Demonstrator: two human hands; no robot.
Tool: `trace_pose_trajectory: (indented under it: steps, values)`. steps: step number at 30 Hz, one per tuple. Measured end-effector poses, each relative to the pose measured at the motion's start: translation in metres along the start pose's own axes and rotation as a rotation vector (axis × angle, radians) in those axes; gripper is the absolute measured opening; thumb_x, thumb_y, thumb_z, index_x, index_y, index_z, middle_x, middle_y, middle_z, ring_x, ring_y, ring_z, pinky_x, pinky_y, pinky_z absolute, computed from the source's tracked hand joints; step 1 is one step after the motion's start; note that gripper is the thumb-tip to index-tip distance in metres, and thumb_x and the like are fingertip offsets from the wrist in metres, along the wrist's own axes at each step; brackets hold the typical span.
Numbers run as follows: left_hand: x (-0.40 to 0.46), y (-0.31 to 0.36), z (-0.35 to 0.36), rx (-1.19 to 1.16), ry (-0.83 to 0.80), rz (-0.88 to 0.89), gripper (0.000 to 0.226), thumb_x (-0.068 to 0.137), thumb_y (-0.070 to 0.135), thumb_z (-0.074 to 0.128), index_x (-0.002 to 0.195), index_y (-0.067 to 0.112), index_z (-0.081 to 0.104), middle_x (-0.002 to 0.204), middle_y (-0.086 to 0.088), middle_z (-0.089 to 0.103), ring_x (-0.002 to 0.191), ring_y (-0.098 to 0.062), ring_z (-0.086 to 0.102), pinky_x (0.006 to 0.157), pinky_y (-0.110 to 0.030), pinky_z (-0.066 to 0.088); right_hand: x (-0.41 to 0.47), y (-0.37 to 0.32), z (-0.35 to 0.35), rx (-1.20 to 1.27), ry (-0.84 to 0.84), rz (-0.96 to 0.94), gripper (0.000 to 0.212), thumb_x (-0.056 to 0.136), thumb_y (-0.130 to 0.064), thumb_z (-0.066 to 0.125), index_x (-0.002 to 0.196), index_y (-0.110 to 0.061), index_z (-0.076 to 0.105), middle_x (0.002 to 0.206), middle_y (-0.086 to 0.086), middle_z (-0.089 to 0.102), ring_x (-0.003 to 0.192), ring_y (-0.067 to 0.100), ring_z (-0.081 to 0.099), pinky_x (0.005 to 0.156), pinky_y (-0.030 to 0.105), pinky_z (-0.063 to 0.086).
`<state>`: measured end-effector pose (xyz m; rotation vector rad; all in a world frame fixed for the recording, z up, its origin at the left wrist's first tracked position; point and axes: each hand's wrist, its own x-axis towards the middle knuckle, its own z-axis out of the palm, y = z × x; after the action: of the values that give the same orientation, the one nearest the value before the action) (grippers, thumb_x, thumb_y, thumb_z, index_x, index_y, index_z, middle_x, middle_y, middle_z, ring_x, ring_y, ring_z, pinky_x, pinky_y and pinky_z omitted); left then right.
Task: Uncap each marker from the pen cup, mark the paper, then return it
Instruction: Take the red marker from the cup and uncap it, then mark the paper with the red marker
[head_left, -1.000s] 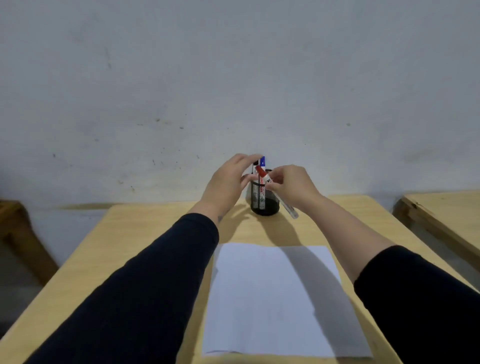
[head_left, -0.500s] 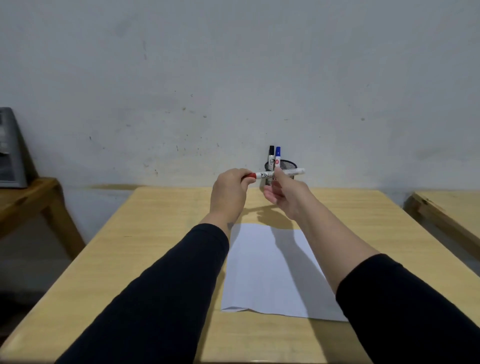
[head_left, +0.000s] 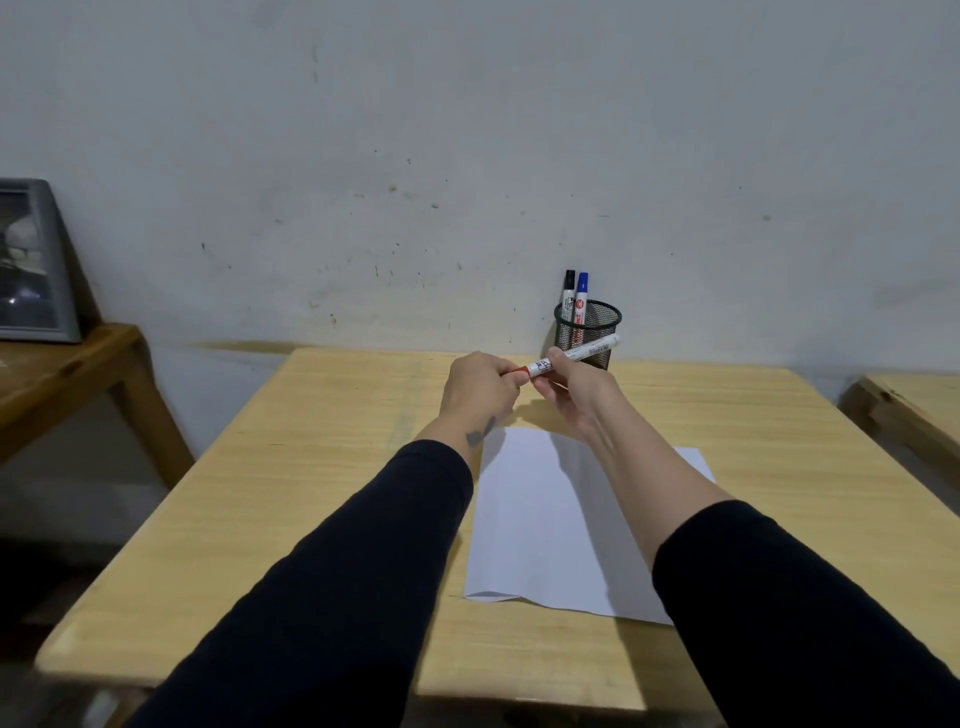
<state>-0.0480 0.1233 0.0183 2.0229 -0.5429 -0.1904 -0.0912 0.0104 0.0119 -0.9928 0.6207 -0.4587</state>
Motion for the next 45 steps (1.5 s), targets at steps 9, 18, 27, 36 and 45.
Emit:
trace_pose_trajectory:
  steps: [9,18,27,36,45]
  values:
    - [0.002,-0.045,-0.013,0.013,0.001,-0.03,0.013,0.088,0.01,0.064,0.096,0.015,0.073,0.09,0.004,0.067,0.08,-0.009,0.06,0.062,-0.012,0.041,0.004,-0.002,-0.01,-0.059,-0.008,-0.094,0.016,0.091,-0.019,0.062,0.082,-0.007,0.059,0.073,0.007,0.059,0.057,0.015,0.053,0.046,0.017,0.048]
    - [-0.009,-0.081,-0.007,0.484,0.024,0.166,0.041,0.093,0.051,0.045,0.121,0.025,0.062,0.126,0.008,0.059,0.121,-0.014,0.05,0.095,-0.03,0.026,-0.007,0.026,0.006,-0.14,-0.02,-0.095,0.021,0.09,-0.018,0.061,0.075,-0.004,0.06,0.063,0.009,0.06,0.045,0.015,0.055,0.039,0.02,0.046]
    - [-0.01,-0.09,-0.009,0.697,-0.144,0.18,0.079,0.086,0.066,0.039,0.149,0.019,0.03,0.157,0.009,0.026,0.146,-0.009,0.019,0.121,-0.044,0.005,-0.006,0.054,0.001,-0.233,-0.081,-0.225,0.019,0.087,-0.017,0.062,0.074,-0.004,0.063,0.058,0.013,0.057,0.043,0.022,0.049,0.037,0.023,0.043]
    - [-0.01,-0.091,-0.009,0.714,-0.168,0.165,0.079,0.088,0.065,0.037,0.151,0.02,0.023,0.16,0.009,0.019,0.15,-0.01,0.007,0.122,-0.042,0.002,-0.002,0.064,0.001,-0.658,0.03,-0.433,0.03,0.083,-0.022,0.06,0.055,-0.011,0.059,0.057,0.005,0.066,0.055,0.019,0.063,0.059,0.03,0.051]
    - [-0.01,-0.09,-0.008,0.718,-0.166,0.152,0.08,0.088,0.066,0.038,0.151,0.019,0.023,0.16,0.008,0.02,0.15,-0.011,0.007,0.122,-0.042,0.002,0.001,0.066,0.002,-0.772,0.043,-0.429,0.03,0.083,-0.026,0.06,0.066,-0.003,0.068,0.065,0.008,0.072,0.062,0.019,0.07,0.061,0.028,0.054]
